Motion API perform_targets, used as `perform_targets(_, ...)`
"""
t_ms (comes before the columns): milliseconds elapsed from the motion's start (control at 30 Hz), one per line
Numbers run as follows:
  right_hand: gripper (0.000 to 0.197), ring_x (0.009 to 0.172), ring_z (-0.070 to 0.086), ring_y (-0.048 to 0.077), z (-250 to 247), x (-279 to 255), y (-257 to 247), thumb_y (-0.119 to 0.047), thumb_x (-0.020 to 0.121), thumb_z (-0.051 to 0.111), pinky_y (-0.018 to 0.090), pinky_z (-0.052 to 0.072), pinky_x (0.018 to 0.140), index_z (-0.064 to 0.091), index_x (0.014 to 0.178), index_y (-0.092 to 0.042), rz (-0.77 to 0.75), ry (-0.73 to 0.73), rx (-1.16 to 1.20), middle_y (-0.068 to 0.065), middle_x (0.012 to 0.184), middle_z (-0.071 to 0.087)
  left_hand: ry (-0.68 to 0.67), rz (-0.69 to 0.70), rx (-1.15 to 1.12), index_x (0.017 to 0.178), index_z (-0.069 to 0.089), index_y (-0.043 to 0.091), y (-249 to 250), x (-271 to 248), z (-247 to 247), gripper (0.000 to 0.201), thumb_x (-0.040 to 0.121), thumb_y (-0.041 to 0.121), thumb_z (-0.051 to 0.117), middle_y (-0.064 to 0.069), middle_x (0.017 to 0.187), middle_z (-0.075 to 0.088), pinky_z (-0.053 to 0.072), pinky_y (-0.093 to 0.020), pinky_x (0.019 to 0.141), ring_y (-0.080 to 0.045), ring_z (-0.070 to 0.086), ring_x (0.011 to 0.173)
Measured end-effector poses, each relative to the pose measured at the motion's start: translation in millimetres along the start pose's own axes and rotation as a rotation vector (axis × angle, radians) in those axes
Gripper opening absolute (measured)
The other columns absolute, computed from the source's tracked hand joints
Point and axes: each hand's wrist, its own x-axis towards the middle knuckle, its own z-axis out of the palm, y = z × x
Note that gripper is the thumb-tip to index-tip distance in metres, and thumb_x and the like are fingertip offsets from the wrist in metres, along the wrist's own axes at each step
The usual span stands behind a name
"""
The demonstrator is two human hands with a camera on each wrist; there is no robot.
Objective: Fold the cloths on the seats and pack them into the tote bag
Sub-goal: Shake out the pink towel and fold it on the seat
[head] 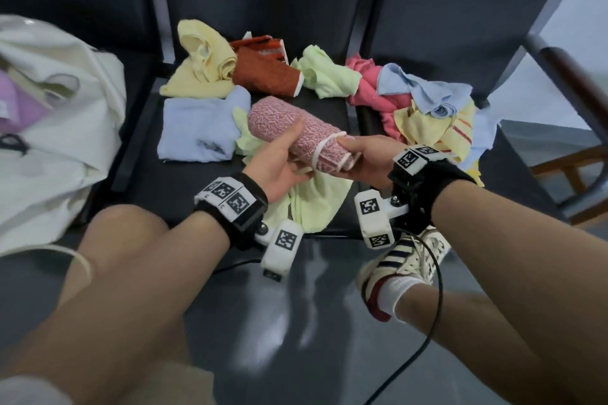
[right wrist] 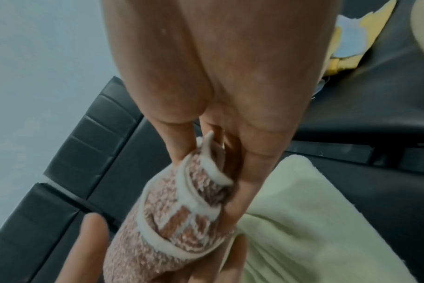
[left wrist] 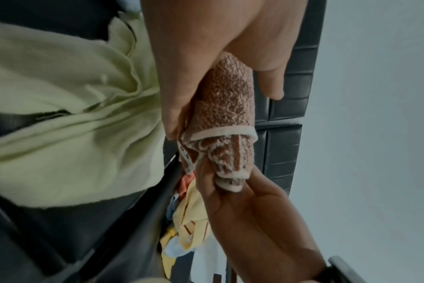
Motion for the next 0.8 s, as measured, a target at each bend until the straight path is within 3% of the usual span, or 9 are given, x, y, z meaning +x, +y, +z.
perform_targets(100, 0.034, 0.097, 0.068, 0.035, 14, -18, -5, -0.016, 0.093, 0.063, 0.044, 0.06, 0.072, 0.057, 0.118, 0.007, 0.007, 0.041, -0.178, 0.025, 0.115, 0.066, 0.016, 0.031, -0.069, 0.132, 0.053, 0.005, 4, -12, 4, 0.044, 0.095, 0.028, 0.063, -0.015, 0.12, 0.07, 0.048, -0.055, 0.101, -0.032, 0.066, 0.113)
perform_targets(167, 0.035, 0.091, 0.07, 0.033, 27, -29, -11, -0.024, 0.088, 0.07, 0.049, 0.059, 0.079, 0.063, 0.11, 0.002, -0.117, 0.13, -0.483, 0.021, 0.105, 0.07, 0.077, 0.101, -0.079, 0.137, 0.049, 0.001, 14, -20, 5, 0.049, 0.094, 0.019, 0.064, -0.018, 0.123, 0.068, 0.052, -0.055, 0.096, -0.034, 0.067, 0.111)
perform_targets(267, 0.044, 0.09, 0.064, 0.021, 49, -60, -27, -0.034, 0.083, 0.075, 0.035, 0.056, 0.083, 0.062, 0.118, -0.012, -0.36, 0.258, -0.897, 0.007, 0.107, 0.066, 0.167, 0.202, -0.056, 0.138, 0.049, 0.002, 36, -41, 9, 0.048, 0.093, 0.014, 0.065, -0.018, 0.122, 0.068, 0.058, -0.048, 0.083, -0.034, 0.07, 0.104)
perform_targets(333, 0.047, 0.09, 0.06, 0.017, 63, -83, -43, -0.033, 0.08, 0.077, 0.027, 0.049, 0.079, 0.06, 0.121, -0.016, -0.49, 0.261, -1.017, 0.002, 0.108, 0.064, 0.219, 0.262, -0.037, 0.137, 0.048, 0.006, 52, -58, 8, 0.052, 0.091, 0.016, 0.069, -0.017, 0.122, 0.068, 0.06, -0.044, 0.075, -0.032, 0.072, 0.097)
perform_targets(467, 0.039, 0.09, 0.063, 0.016, 97, -120, -71, -0.032, 0.079, 0.074, 0.023, 0.044, 0.07, 0.064, 0.116, -0.021, -0.638, 0.206, -1.051, -0.001, 0.104, 0.067, 0.295, 0.408, 0.06, 0.138, 0.047, 0.014, 80, -91, 9, 0.068, 0.08, 0.024, 0.08, -0.011, 0.121, 0.067, 0.058, -0.051, 0.087, -0.03, 0.071, 0.099)
perform_targets(567, 0.037, 0.088, 0.063, 0.015, 129, -134, -86, -0.038, 0.082, 0.071, 0.024, 0.047, 0.073, 0.066, 0.115, -0.023, -0.699, 0.143, -1.019, -0.004, 0.095, 0.067, 0.393, 0.55, 0.165, 0.129, 0.054, 0.012, 96, -113, 10, 0.055, 0.081, 0.023, 0.079, -0.008, 0.115, 0.069, 0.057, -0.047, 0.092, -0.025, 0.071, 0.1)
perform_targets(667, 0.042, 0.092, 0.067, 0.02, 159, -133, -89, -0.045, 0.084, 0.067, 0.034, 0.056, 0.084, 0.067, 0.116, -0.019, -0.7, 0.006, -0.87, 0.001, 0.1, 0.069, 0.447, 0.628, 0.219, 0.121, 0.059, 0.013, 114, -135, 8, 0.045, 0.082, 0.024, 0.078, -0.007, 0.11, 0.072, 0.058, -0.043, 0.091, -0.021, 0.072, 0.097)
perform_targets(733, 0.04, 0.09, 0.064, 0.021, 177, -128, -91, -0.054, 0.088, 0.058, 0.037, 0.053, 0.088, 0.067, 0.104, -0.018, -0.679, -0.027, -0.692, 0.0, 0.093, 0.065, 0.424, 0.632, 0.164, 0.121, 0.06, 0.009, 131, -149, 2, 0.042, 0.083, 0.021, 0.074, -0.012, 0.11, 0.072, 0.057, -0.046, 0.091, -0.026, 0.072, 0.098)
perform_targets(800, 0.042, 0.093, 0.056, 0.024, 192, -119, -95, -0.059, 0.094, 0.043, 0.039, 0.047, 0.097, 0.057, 0.082, -0.021, -0.558, -0.054, -0.549, 0.005, 0.093, 0.06, 0.382, 0.607, 0.102, 0.123, 0.059, 0.005, 148, -166, -5, 0.044, 0.084, 0.022, 0.07, -0.017, 0.113, 0.071, 0.057, -0.049, 0.092, -0.031, 0.071, 0.1)
